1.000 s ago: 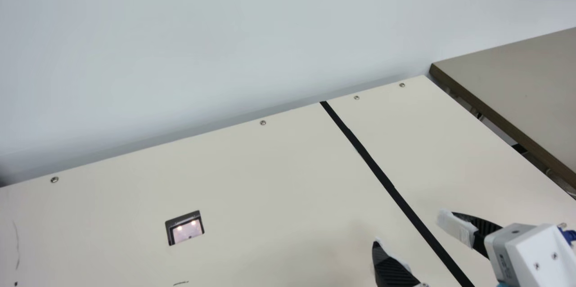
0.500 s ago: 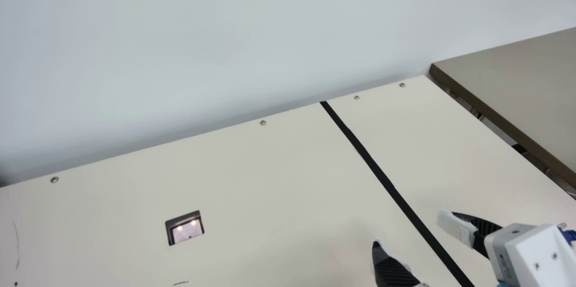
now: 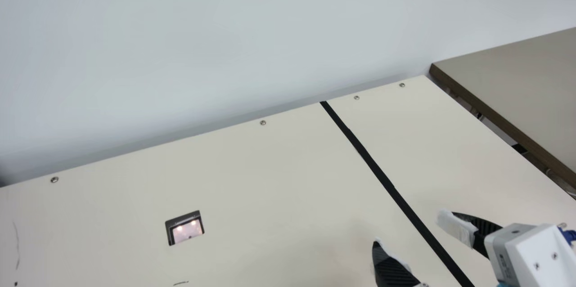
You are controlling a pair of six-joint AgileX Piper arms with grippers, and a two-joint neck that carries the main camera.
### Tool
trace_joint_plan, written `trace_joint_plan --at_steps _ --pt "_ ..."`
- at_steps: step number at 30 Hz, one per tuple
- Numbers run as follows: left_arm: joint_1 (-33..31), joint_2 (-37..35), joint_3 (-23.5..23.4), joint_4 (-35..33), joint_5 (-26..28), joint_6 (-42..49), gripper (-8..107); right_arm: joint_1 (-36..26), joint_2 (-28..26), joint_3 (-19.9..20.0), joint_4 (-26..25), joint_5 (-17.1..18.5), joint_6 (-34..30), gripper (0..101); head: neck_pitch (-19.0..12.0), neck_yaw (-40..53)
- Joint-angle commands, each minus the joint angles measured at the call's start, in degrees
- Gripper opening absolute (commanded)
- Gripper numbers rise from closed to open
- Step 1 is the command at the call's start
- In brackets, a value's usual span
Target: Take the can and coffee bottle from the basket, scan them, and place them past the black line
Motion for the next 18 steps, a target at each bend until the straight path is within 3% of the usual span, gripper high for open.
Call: trace_joint_plan --at_steps 1,5,9,18 --pt "0.0 0.0 0.0 0.0 0.0 0.0 90 0.1 0.0 -0.1 -0.1 0.1 0.1 101 -1.5 0.6" --pt "0.0 0.0 0.0 0.0 0.0 0.0 90 -0.4 0.0 -1.7 -0.4 0.7 0.6 101 -1.5 0.6" --pt "0.0 0.0 0.0 0.0 0.0 0.0 90 -0.9 0.2 -6.1 -0.8 2.7 2.3 101 -1.5 0.6" --pt "0.0 0.0 0.0 0.0 0.0 0.0 90 0.7 0.3 -18.7 -0.7 11.3 8.9 101 -1.5 0.6"
